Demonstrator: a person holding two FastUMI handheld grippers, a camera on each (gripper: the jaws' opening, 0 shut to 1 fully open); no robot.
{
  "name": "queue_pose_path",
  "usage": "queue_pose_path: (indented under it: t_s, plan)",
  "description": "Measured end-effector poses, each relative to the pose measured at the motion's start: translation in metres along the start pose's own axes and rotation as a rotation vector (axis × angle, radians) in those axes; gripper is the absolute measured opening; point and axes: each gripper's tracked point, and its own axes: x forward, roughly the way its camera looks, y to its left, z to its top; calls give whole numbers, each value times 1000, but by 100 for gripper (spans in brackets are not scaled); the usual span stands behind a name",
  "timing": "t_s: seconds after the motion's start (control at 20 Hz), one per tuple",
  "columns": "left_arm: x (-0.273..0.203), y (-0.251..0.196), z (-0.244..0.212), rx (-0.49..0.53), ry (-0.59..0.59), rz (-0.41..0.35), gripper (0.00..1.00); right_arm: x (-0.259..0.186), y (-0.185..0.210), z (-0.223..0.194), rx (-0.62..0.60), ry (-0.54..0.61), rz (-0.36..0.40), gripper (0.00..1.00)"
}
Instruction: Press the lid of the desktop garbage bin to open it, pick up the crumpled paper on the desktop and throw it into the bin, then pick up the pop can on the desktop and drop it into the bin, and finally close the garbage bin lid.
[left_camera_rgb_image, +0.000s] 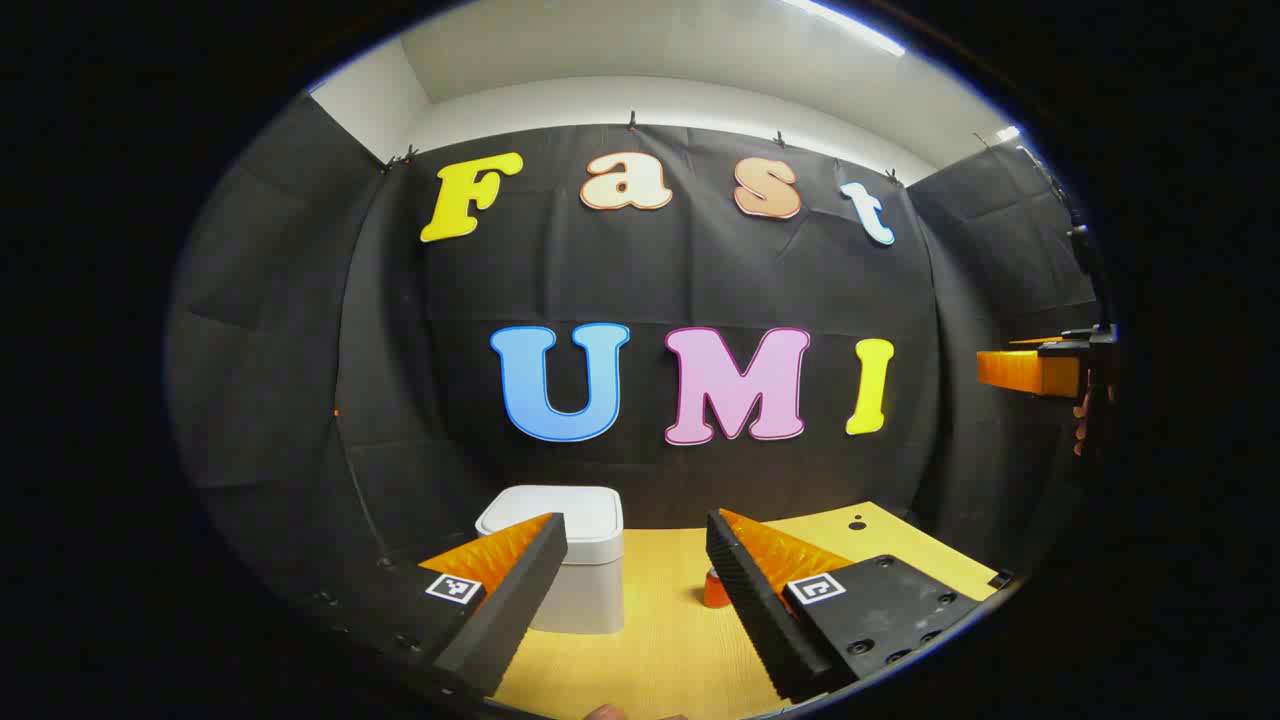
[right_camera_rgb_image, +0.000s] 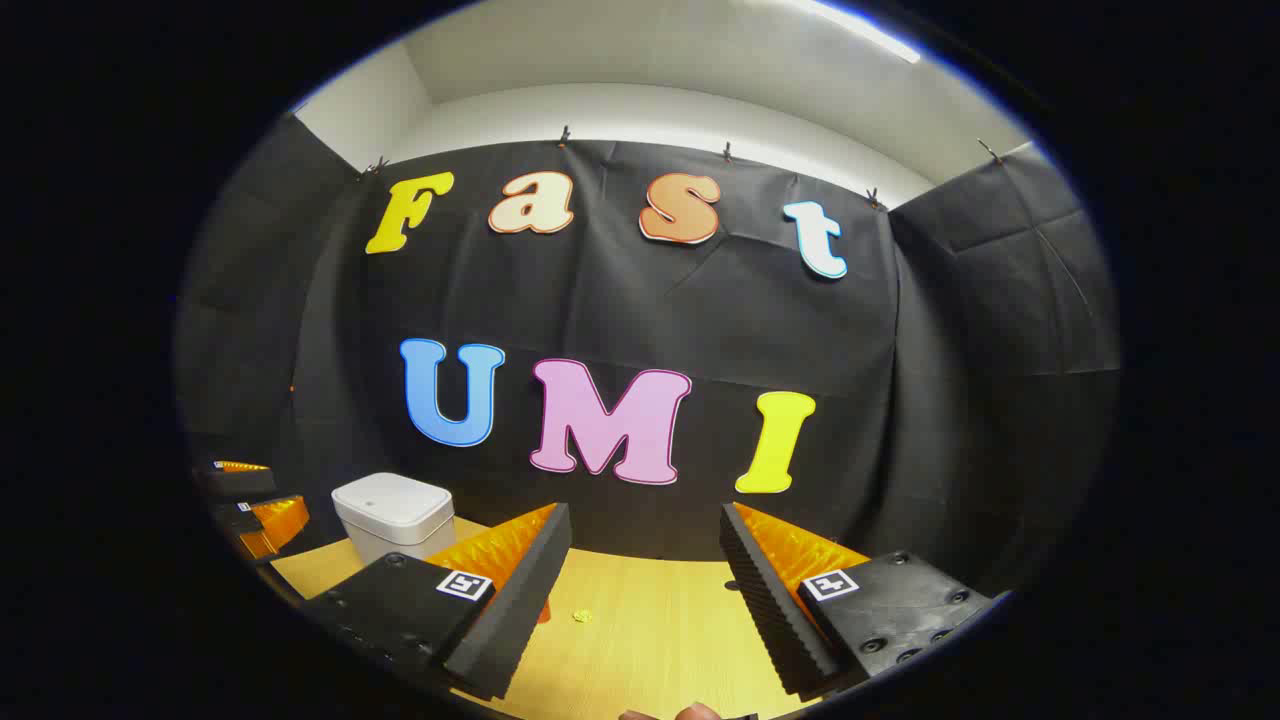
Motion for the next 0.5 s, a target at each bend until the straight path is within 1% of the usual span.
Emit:
queue_pose_path:
  t_s: [0.05,0.3,0.35,0.4,0.5]
  plan:
    - [0,2,2,-3,-3,2,95,0,3,1,-5,-4,6,96]
    - [6,1,1,-12,-6,-4,95,0,12,-2,-16,8,23,96]
    - [7,1,3,-13,-7,-6,95,0,10,-3,-20,12,20,92]
    - [7,0,3,-16,-7,-9,95,0,8,-4,-22,15,18,96]
    - [7,-2,4,-20,-11,-17,95,0,7,-3,-20,13,13,96]
